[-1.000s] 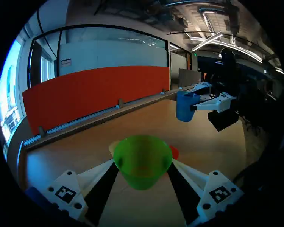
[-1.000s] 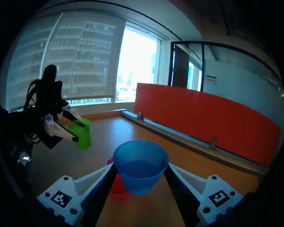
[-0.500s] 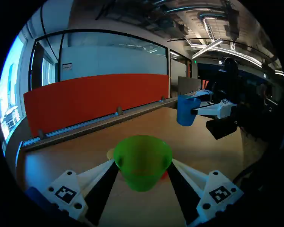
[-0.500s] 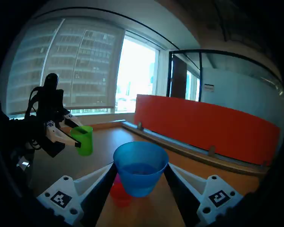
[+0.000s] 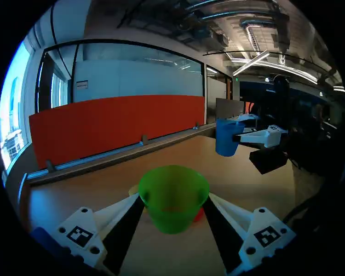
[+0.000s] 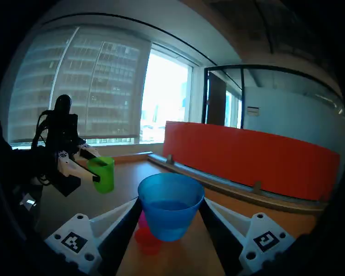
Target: Pour water
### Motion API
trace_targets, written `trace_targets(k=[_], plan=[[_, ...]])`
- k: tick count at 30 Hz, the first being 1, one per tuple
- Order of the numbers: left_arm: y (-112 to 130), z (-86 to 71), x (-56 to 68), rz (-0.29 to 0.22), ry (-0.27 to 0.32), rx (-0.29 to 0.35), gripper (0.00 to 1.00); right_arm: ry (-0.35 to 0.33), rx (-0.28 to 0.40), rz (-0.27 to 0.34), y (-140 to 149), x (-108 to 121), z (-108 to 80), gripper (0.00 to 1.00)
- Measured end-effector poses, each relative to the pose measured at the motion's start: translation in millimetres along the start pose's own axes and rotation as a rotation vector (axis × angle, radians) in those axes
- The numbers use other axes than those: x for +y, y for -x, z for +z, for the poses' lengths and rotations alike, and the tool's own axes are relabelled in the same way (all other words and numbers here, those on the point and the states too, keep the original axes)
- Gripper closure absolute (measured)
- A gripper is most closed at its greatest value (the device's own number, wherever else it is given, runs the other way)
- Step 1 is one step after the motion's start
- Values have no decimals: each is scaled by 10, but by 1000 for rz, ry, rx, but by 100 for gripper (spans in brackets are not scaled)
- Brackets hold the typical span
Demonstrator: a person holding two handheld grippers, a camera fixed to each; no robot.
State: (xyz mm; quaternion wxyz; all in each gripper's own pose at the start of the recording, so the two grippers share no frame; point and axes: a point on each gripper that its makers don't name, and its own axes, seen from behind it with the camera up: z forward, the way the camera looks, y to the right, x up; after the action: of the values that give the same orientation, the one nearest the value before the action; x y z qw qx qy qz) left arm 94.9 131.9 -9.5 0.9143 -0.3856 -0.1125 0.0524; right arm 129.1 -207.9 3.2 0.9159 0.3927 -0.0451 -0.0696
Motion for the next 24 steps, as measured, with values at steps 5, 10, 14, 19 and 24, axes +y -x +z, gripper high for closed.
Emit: trace_targets(k=[5,10,14,19,24], plan=[[-34,9,35,10,3,19,15,2,3,-1,-13,13,-15,10],[-58,33,70,-2,8,36,14,1,5,-1,-10,5,-25,10],[-87,41,91,-12,12,54,14,1,6,-2,-4,6,-30,10],[-125,48,120,-24,17,78,14,5,8,-1,-12,29,-36,10],[-164,62,155,-32,23,97,14,7,11,-1,-28,47,-43,10]])
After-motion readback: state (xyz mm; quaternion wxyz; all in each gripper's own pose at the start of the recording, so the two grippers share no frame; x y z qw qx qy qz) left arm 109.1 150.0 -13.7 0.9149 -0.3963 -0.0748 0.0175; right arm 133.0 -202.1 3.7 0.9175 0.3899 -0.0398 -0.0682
